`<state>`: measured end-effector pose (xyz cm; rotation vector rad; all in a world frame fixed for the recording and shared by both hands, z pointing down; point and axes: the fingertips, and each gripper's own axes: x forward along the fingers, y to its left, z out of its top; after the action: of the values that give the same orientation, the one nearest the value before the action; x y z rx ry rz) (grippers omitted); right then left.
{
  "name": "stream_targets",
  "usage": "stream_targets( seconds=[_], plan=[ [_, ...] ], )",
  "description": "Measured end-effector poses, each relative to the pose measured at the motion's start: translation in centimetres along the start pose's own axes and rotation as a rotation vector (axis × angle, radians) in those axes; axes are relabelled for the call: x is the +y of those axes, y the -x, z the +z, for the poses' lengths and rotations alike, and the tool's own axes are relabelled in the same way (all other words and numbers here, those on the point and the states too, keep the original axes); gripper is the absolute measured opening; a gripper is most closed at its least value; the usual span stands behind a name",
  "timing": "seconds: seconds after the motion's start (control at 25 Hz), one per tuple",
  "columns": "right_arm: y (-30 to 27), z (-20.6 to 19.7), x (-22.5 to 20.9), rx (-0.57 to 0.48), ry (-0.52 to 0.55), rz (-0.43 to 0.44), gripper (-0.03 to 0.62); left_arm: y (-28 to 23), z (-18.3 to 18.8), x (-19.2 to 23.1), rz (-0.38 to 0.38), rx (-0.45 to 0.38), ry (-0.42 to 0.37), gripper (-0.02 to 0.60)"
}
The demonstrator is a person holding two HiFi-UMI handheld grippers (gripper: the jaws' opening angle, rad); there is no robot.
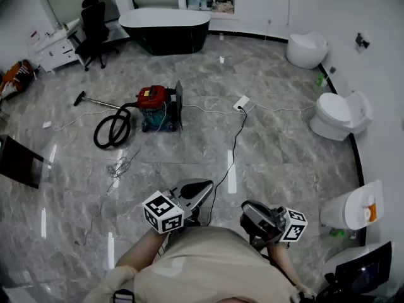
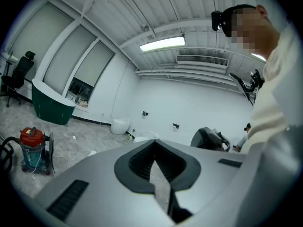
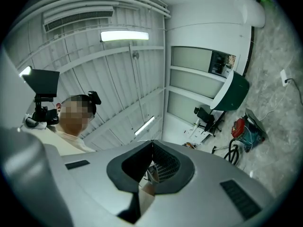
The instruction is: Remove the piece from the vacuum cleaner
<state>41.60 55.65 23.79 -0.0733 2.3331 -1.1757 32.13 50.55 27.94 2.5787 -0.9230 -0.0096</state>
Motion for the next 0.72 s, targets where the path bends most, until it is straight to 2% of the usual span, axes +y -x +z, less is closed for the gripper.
stream_targets(
  seconds=[0.36, 0.72],
  plan=[
    [-10.4, 1.6, -6.3, 0.042, -0.031, 0.0, 0.002, 4.6, 4.9, 11.8, 0.045, -0.079, 0.009, 0.005],
    [-17.0, 1.7, -10.1, 0.118, -0.051, 0.003, 0.002, 7.3, 7.1, 18.3, 0.076, -0.113, 0.041, 0.005]
  ],
)
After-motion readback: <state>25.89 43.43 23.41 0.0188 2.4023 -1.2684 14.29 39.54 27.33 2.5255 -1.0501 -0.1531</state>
